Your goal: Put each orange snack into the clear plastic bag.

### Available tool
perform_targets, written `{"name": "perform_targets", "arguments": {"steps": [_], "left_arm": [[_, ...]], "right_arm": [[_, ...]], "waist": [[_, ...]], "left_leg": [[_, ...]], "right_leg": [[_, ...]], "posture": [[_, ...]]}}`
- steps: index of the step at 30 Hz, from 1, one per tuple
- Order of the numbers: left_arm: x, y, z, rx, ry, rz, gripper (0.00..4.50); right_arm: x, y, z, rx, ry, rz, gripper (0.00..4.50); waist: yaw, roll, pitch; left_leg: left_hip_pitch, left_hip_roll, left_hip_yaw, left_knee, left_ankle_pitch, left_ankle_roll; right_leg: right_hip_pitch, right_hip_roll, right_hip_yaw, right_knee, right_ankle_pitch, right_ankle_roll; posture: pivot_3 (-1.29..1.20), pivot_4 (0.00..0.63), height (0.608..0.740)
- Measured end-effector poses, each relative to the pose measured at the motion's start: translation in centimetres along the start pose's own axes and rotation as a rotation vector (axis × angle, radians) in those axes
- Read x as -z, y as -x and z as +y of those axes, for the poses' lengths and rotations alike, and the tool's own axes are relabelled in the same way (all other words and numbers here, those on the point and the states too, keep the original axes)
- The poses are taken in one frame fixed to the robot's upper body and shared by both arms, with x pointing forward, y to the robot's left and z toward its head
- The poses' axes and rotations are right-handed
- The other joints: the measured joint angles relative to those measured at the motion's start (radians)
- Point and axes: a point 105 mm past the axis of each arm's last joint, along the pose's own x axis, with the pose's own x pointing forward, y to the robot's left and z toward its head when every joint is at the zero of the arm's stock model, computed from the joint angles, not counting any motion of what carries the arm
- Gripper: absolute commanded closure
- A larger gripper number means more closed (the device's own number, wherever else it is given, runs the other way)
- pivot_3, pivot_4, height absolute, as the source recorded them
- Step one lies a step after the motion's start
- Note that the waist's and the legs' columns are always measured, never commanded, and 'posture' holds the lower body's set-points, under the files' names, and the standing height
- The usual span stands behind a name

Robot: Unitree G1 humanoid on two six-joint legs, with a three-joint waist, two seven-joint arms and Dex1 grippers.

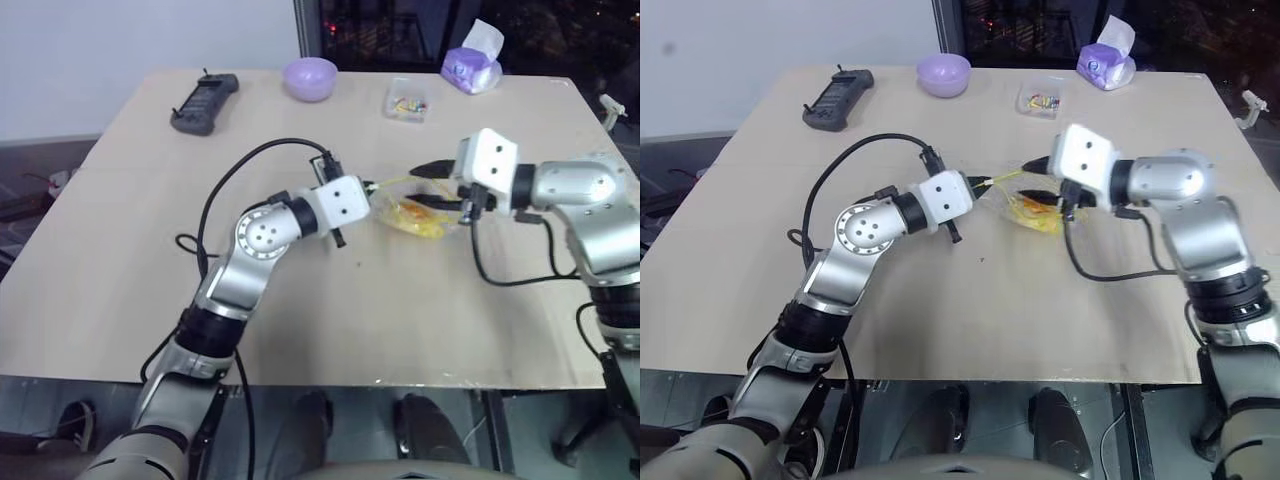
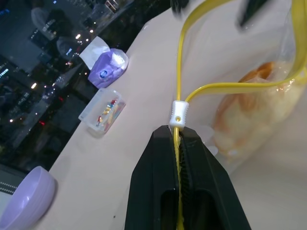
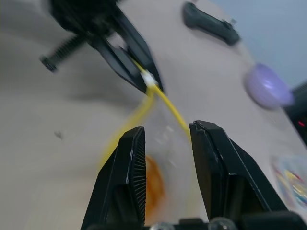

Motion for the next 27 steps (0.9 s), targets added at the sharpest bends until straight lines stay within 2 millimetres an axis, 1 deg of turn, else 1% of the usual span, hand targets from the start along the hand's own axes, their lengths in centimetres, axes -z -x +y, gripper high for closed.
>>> {"name": "perform_targets", "arguments": {"steps": [2, 5, 10, 27], "left_arm": [[0.1, 0.2, 0.0, 0.018, -0.011, 0.014, 4.50], [-0.4, 0.2, -0.3, 0.049, -0.034, 0.004, 4.50], [-0.3, 0.4, -0.6, 0.081, -0.072, 0.023, 4.50], [-0.3, 0.5, -0.6, 0.087, -0.080, 0.032, 4.50]], "right_arm": [[-0.4, -1.3, -0.1, 0.005, 0.015, -0.010, 2.89], [-1.1, -2.6, 0.1, -0.003, 0.058, -0.028, 2.89], [-0.8, -3.5, 0.5, -0.016, 0.077, -0.024, 2.89], [-0.8, -3.8, 0.7, -0.022, 0.088, -0.023, 2.89]], "waist": [[-0.003, 0.000, 0.000], [-0.007, 0.000, 0.000], [-0.007, 0.000, 0.000], [-0.008, 0.000, 0.000]], "left_leg": [[0.000, 0.000, 0.000, 0.000, 0.000, 0.000], [0.000, 0.001, 0.000, -0.001, 0.002, -0.003], [0.000, 0.001, 0.000, -0.001, 0.002, -0.003], [0.000, 0.001, 0.000, -0.001, 0.000, 0.000]], "right_leg": [[0.000, 0.000, 0.000, 0.000, 0.000, 0.000], [-0.001, 0.001, 0.000, 0.000, 0.000, 0.000], [0.000, 0.001, 0.000, 0.000, 0.000, 0.000], [0.000, 0.001, 0.000, 0.000, 0.000, 0.000]], "posture": [[0.00, 0.150, 0.736], [0.00, 0.150, 0.736], [0.00, 0.150, 0.736], [0.00, 0.150, 0.736]]}}
